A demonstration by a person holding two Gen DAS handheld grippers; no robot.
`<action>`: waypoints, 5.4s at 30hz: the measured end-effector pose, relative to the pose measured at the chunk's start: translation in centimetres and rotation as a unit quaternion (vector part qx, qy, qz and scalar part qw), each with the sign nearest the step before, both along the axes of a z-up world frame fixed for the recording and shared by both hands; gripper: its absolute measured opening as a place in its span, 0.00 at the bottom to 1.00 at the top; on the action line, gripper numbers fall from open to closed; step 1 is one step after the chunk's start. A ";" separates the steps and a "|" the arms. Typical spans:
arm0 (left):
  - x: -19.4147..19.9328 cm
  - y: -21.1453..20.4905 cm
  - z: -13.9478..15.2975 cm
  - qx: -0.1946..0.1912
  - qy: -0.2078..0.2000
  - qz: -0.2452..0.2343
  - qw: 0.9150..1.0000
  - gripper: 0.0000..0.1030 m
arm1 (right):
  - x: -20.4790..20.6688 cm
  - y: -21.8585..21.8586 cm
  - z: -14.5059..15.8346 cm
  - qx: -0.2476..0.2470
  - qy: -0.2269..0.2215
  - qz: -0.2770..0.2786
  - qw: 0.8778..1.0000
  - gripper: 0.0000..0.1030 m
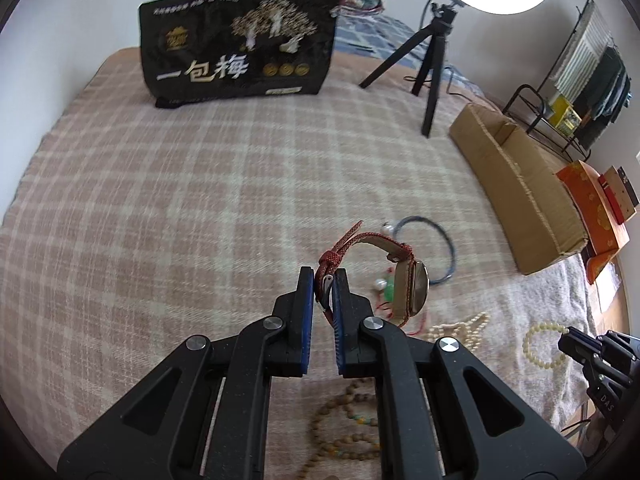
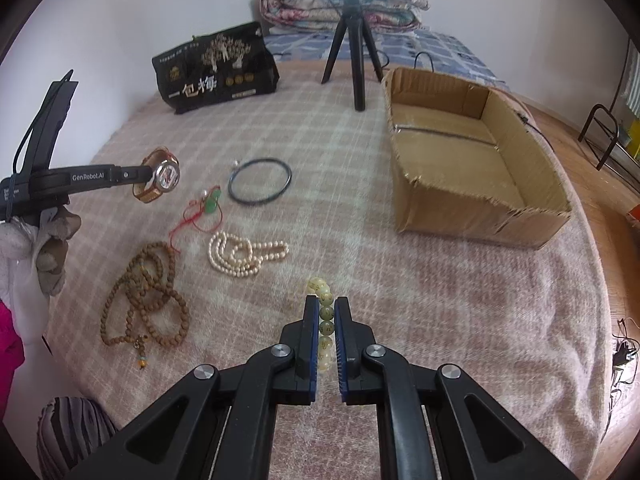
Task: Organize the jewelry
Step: 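Lift and carry the watch in the left gripper while the right carries the bracelet to the box, then open the left gripper to drop the watch while the right drops the bracelet into the box, then move both grippers back over the wooden mala and pearl necklace, then close the left gripper on the wooden bead mala while the right grasps the pearl necklace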
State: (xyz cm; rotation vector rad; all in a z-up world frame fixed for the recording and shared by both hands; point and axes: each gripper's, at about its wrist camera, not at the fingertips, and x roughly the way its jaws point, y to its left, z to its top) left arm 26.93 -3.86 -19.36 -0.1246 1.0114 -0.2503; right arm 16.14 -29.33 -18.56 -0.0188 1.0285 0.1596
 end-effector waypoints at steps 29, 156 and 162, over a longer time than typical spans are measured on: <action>4.7 -16.2 5.8 -0.025 -0.059 -0.108 0.992 0.07 | 5.3 -10.2 6.7 -0.017 -0.093 -0.068 0.993 0.05; -10.9 -3.8 -2.6 0.044 0.050 -0.147 0.987 0.59 | 2.7 6.6 -1.3 -0.032 0.035 0.167 0.985 0.67; -9.9 -3.8 -3.8 0.043 0.066 -0.134 0.988 0.59 | 4.6 7.9 -3.1 -0.029 0.059 0.182 0.981 0.64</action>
